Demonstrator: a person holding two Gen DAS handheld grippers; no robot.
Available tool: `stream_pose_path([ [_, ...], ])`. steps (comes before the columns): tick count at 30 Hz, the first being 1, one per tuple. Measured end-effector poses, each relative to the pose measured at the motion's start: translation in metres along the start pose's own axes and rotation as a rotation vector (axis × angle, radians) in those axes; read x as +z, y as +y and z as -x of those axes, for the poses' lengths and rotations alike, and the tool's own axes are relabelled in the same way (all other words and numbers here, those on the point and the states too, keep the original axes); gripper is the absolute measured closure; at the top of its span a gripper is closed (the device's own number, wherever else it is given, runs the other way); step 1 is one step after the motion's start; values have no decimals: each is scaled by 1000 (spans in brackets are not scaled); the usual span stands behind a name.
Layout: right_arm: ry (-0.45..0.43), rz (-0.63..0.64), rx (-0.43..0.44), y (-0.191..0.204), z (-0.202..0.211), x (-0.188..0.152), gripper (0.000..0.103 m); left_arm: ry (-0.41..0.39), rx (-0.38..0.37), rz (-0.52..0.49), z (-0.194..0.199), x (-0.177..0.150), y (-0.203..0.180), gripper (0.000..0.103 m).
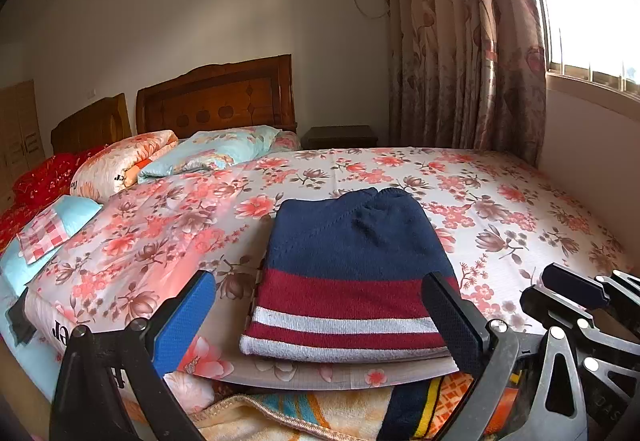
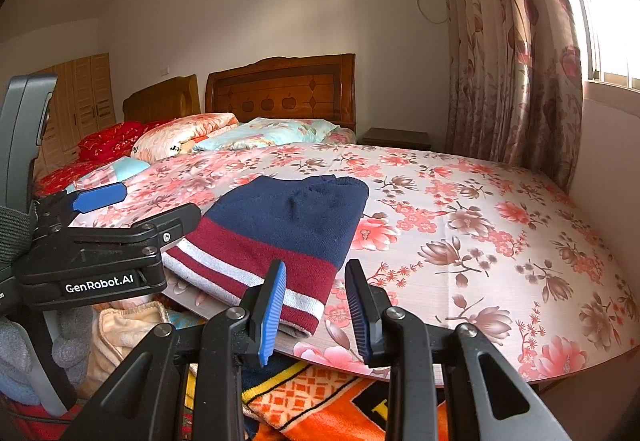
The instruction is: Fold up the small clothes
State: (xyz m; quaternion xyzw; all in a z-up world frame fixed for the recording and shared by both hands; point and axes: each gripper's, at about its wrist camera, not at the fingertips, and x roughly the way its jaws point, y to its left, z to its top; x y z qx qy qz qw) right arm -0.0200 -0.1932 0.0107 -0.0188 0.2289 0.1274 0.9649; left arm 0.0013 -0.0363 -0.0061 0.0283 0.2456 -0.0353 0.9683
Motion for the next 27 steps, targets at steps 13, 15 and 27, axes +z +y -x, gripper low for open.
stream_pose_path([
  [13,2,-1,1,0,-1,-1,72,4,-1,2,-1,-1,0,0],
  [15,2,-1,1,0,-1,-1,72,4,-1,2,-1,-2,0,0],
  [27,4,-1,3,1,-1,-3,72,4,0,-1,-1,-2,1,0],
])
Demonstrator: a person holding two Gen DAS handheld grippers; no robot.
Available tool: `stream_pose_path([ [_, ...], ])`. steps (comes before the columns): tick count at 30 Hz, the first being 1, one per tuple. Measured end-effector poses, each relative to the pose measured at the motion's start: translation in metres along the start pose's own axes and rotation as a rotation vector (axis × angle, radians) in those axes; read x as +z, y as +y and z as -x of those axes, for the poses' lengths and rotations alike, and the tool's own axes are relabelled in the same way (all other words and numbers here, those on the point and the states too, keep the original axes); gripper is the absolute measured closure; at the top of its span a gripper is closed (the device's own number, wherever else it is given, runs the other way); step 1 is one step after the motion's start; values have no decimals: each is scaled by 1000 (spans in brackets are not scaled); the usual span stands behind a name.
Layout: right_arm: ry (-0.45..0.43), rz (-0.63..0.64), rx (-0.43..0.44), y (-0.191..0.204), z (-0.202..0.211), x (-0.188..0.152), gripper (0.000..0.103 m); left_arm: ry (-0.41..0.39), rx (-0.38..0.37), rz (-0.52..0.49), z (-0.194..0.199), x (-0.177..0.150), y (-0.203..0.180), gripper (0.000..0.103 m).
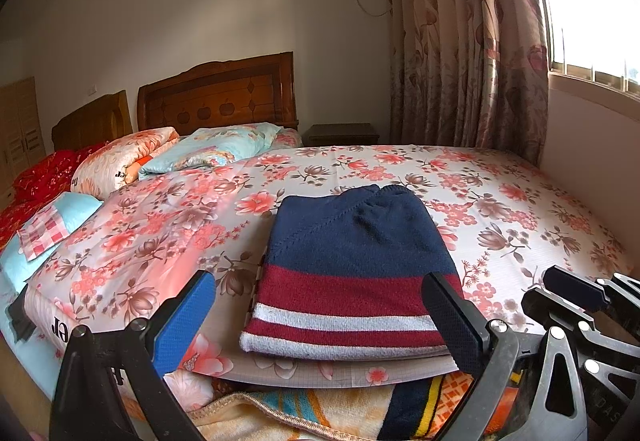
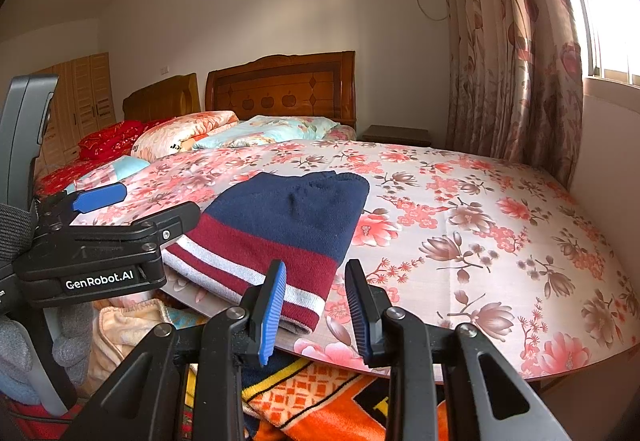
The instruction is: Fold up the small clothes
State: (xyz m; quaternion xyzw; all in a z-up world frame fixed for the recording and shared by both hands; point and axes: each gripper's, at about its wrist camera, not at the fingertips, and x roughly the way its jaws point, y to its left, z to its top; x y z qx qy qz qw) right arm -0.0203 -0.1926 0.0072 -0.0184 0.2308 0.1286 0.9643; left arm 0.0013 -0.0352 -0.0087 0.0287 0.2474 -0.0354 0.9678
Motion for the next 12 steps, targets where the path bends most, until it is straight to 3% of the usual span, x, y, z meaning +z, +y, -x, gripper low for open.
stream_pose_path([
  [12,14,3,15,0,-3,-6,72,3,22,13,-4,-5,0,0],
])
